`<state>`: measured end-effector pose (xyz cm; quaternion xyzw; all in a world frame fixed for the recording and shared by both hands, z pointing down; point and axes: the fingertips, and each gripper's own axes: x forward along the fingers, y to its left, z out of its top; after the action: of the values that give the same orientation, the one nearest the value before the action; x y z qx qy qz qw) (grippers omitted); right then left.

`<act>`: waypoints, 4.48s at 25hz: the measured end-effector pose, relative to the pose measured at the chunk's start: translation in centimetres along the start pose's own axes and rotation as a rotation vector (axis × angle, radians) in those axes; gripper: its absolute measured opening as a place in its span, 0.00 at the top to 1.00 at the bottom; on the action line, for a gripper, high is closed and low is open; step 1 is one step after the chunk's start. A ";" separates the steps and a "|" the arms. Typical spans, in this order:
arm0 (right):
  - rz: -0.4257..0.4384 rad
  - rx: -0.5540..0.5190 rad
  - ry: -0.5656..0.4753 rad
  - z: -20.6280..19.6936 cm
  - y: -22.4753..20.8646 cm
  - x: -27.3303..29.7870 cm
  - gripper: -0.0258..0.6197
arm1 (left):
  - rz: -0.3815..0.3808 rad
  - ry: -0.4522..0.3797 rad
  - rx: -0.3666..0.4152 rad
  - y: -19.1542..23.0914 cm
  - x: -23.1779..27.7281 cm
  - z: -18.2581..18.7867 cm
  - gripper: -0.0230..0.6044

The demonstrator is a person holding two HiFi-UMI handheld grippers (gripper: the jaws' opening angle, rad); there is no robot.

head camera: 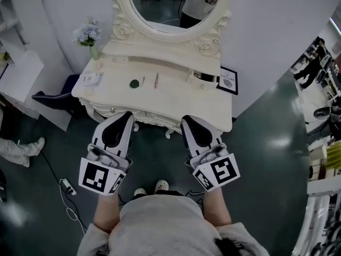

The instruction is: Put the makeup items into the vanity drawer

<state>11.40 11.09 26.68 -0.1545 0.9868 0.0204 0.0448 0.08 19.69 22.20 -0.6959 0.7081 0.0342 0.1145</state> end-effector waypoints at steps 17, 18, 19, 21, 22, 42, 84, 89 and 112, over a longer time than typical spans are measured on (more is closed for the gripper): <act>0.022 0.018 -0.015 -0.4 -2.2 1.4 0.92 | 0.030 0.012 0.006 0.6 1.8 -1.1 0.94; 0.019 0.018 -0.014 -0.4 -2.3 1.7 0.92 | 0.028 0.010 0.005 0.9 2.1 -1.2 0.94; 0.015 0.017 -0.014 -0.4 -2.5 2.1 0.92 | 0.027 0.008 0.005 1.3 2.3 -1.3 0.94; 0.010 0.017 -0.014 -0.4 -2.7 3.0 0.92 | 0.025 0.007 0.009 2.2 2.8 -1.5 0.94; 0.009 0.017 -0.015 -0.5 -2.7 3.5 0.92 | 0.024 0.007 0.010 2.7 3.0 -1.6 0.94; -0.065 0.032 -0.002 -2.5 -3.5 16.0 0.92 | -0.073 0.018 0.002 14.0 8.2 -4.8 0.94; -0.150 0.061 0.114 -8.2 -12.7 26.9 0.92 | -0.156 0.108 -0.091 21.6 20.7 -13.7 0.94; -0.131 0.075 0.156 -9.9 -13.9 28.3 0.92 | -0.132 0.137 -0.105 22.5 21.8 -15.2 0.94; -0.087 0.150 0.267 -15.7 -14.6 30.5 0.92 | -0.208 0.550 -0.137 21.9 19.7 -30.8 0.85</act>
<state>-14.36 -12.91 39.05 -0.1945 0.9751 -0.0761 -0.0744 -25.26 -5.38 45.53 -0.7541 0.6333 -0.1199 -0.1258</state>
